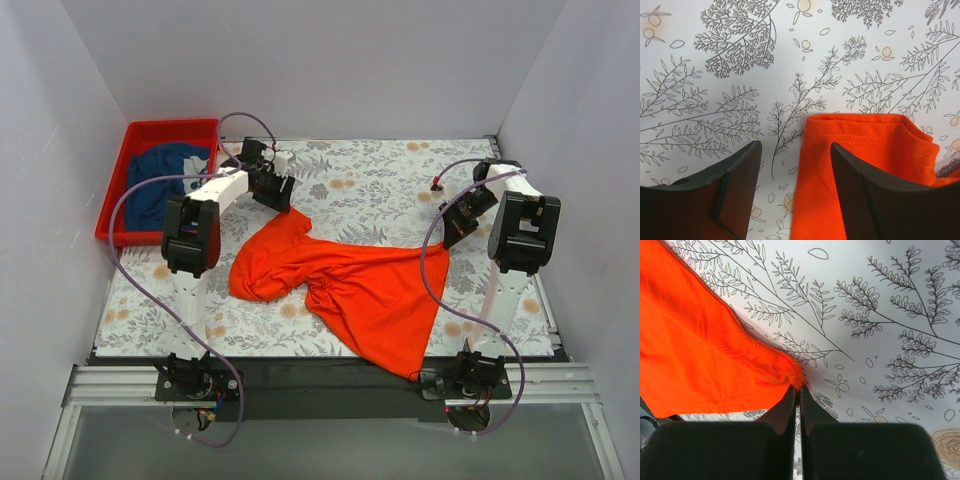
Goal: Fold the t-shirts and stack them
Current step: Flatten the tshirt out
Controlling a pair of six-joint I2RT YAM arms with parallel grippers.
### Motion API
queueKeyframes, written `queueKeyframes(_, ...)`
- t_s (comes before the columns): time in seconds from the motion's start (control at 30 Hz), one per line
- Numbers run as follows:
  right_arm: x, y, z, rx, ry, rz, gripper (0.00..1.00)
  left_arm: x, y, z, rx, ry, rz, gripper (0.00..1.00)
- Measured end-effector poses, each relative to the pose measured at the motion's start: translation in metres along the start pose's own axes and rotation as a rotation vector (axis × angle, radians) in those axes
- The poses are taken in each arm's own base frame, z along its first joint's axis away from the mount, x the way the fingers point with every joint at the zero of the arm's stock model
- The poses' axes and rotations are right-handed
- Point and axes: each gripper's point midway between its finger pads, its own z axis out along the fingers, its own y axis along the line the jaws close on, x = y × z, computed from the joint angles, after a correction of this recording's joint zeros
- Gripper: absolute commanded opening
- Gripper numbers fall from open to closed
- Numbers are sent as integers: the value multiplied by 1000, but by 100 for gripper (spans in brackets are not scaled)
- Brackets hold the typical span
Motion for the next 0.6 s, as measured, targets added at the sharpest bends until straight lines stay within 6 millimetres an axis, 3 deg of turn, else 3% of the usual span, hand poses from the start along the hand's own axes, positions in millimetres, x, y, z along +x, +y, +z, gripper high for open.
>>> queueKeyframes(0.23, -2, 0, -1, 4, -5, 10, 1, -3, -10, 9, -36, -41, 122, 50)
queueKeyframes(0.33, -2, 0, -1, 4, -4, 16, 1, -5, -19, 14, -51, -53, 172, 42)
queueKeyframes(0.6, -2, 0, -2, 5, -5, 17, 1, -5, -30, 18, -47, -65, 181, 0)
